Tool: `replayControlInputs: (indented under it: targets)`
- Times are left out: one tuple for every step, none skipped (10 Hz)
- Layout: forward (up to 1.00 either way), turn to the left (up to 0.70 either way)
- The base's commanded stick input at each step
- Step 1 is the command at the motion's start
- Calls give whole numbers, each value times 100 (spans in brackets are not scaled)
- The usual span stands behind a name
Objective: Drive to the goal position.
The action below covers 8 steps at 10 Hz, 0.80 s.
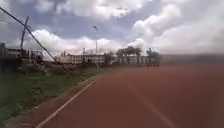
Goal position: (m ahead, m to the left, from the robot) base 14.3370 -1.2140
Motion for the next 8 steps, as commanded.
replayControlInputs:
  targets:
    - [100,0]
    - [100,0]
    - [100,0]
    - [100,0]
    - [100,0]
    - [100,0]
    - [100,0]
    - [100,0]
